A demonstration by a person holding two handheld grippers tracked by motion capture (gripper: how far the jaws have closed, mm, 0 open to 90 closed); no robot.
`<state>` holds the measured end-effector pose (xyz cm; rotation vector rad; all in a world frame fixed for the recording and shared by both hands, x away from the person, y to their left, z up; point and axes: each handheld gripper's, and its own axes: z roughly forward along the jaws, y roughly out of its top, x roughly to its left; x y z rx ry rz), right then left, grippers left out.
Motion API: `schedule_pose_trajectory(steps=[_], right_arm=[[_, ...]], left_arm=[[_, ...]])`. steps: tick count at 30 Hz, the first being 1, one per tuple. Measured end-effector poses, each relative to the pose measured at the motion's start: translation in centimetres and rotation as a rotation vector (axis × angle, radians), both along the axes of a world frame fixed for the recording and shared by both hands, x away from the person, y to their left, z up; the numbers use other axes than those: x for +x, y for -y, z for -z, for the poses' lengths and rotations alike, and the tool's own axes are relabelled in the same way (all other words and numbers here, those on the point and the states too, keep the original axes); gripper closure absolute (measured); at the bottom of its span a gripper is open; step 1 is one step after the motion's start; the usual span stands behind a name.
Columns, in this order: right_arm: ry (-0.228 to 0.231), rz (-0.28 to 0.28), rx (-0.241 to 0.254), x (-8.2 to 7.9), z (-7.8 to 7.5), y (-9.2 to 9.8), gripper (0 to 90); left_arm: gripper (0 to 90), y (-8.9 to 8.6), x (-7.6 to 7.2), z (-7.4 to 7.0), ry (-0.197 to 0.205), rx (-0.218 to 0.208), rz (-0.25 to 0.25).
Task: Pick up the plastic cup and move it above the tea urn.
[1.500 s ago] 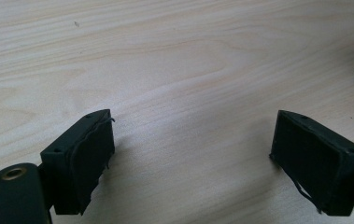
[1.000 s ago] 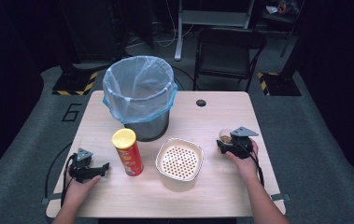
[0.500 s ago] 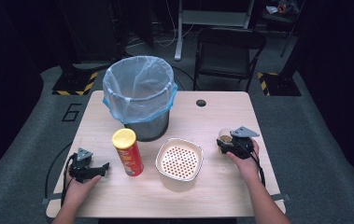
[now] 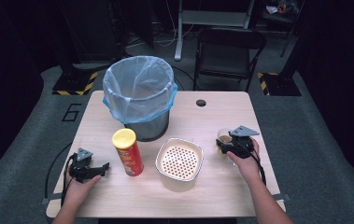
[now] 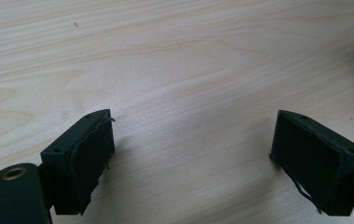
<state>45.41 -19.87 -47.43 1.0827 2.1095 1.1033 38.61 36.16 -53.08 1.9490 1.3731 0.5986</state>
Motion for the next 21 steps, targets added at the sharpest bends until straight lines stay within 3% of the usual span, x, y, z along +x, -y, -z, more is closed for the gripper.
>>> schedule_pose_trajectory(steps=[8, 12, 21], right_arm=[[0.024, -0.108, 0.001, 0.0, -2.7, -1.2, 33.9], [0.057, -0.171, 0.000, 0.3, -5.0, -2.4, 33.9], [0.080, -0.219, 0.025, 1.3, -8.4, -4.1, 34.1]], left_arm=[[12.8, 0.0, 0.0, 0.0, 0.000, 0.001, 0.000], [12.8, 0.0, 0.0, 0.0, 0.000, 0.001, -0.001], [12.8, 0.0, 0.0, 0.0, 0.001, 0.001, -0.001]])
